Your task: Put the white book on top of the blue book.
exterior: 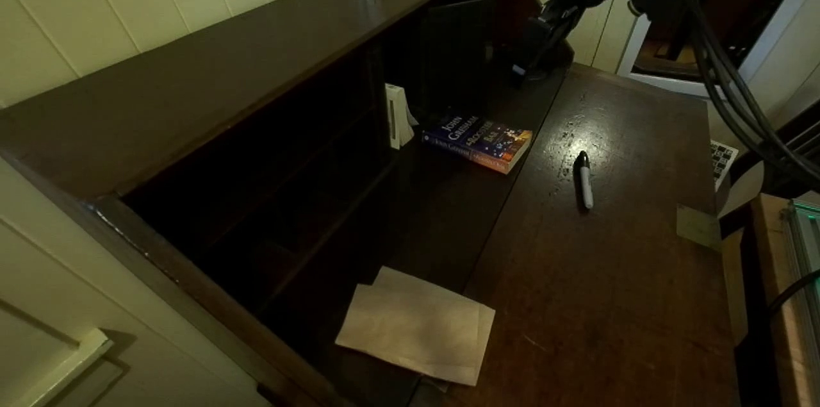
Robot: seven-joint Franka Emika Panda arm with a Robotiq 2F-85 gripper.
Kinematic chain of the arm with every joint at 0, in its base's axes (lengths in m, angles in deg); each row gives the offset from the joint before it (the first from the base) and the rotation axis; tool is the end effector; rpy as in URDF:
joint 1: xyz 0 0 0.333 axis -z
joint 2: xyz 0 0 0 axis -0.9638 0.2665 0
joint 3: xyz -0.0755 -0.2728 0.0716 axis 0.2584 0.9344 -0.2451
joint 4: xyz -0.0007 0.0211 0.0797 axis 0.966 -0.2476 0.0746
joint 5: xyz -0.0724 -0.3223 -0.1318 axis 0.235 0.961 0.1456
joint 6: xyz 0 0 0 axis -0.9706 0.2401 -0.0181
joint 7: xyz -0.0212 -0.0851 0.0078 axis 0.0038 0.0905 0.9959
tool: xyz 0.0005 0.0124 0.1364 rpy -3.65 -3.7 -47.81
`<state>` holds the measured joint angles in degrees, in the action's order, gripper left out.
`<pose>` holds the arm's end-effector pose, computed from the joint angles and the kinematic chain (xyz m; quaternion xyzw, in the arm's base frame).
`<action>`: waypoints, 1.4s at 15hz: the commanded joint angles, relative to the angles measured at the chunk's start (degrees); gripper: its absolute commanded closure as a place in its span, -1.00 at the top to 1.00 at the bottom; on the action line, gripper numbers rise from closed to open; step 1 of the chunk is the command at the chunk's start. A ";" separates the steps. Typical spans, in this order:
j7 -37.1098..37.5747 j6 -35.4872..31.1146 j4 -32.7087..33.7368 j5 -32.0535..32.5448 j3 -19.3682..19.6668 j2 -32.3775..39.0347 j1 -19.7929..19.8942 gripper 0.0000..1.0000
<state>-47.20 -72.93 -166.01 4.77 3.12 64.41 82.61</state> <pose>0.4574 -0.0536 0.3612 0.9841 -0.0798 0.1523 0.0440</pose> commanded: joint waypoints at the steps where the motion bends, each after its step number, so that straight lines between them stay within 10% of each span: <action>1: -0.01 0.21 -0.06 0.16 0.92 -0.40 -0.94 1.00; 21: 5.34 -39.11 5.61 2.38 3.97 21.36 -1.55 1.00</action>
<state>-42.51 -109.09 -164.24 6.52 4.88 81.30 82.36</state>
